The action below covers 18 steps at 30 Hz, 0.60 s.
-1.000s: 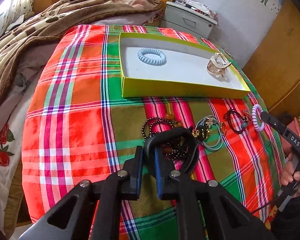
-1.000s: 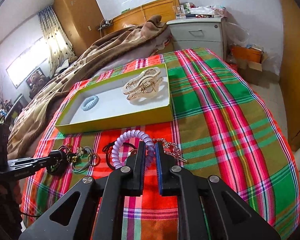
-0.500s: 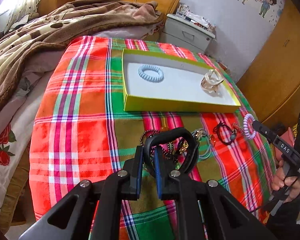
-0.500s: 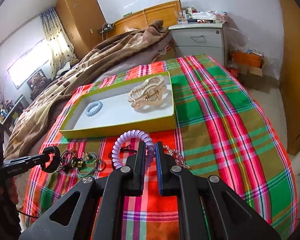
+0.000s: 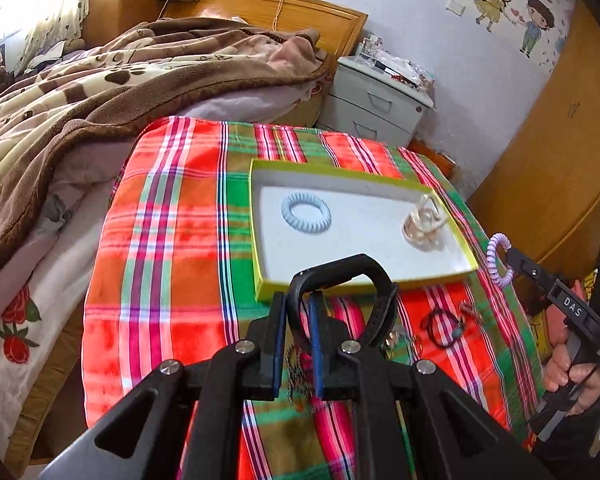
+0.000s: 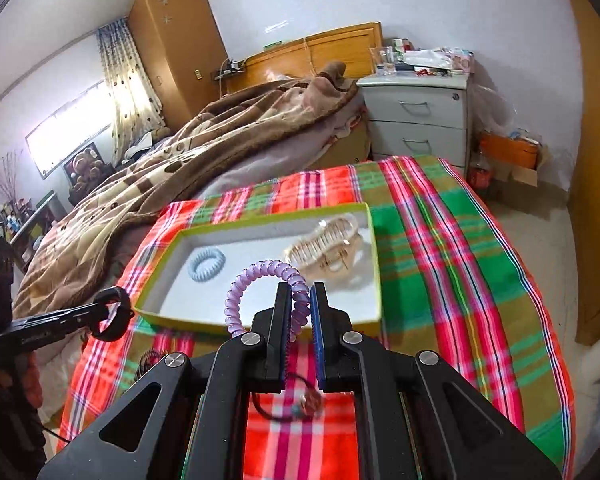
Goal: Organize jewelry
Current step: 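Carry both items into the box lid and open both tools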
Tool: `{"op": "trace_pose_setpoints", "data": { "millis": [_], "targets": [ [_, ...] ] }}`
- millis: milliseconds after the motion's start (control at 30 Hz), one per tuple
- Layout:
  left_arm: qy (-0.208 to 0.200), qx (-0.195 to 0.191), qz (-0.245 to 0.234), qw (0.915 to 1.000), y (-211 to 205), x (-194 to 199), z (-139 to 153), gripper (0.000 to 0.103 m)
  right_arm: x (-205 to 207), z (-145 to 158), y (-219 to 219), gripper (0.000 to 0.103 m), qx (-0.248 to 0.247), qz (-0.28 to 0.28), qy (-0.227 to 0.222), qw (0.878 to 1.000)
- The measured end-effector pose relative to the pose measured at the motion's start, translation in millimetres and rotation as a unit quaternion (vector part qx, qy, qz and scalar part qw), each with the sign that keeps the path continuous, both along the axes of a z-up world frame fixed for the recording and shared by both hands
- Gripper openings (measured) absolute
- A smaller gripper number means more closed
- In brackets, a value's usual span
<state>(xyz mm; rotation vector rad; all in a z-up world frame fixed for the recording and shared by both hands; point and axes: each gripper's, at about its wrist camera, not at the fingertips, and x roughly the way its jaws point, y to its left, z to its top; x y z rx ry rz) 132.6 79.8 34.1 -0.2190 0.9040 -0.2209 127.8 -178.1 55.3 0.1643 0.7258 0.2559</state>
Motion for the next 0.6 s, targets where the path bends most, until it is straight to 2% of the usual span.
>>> {"op": "trace_pose_setpoints", "data": {
  "millis": [267, 600],
  "targets": [
    [0.002, -0.006, 0.018, 0.9998, 7, 38, 0, 0.012, 47, 0, 19, 0.01, -0.015, 0.01, 0.01, 1.0],
    [0.018, -0.013, 0.014, 0.9997, -5, 80, -15, 0.012, 109, -26, 49, 0.01, -0.035, 0.027, 0.05, 0.998]
  ]
}}
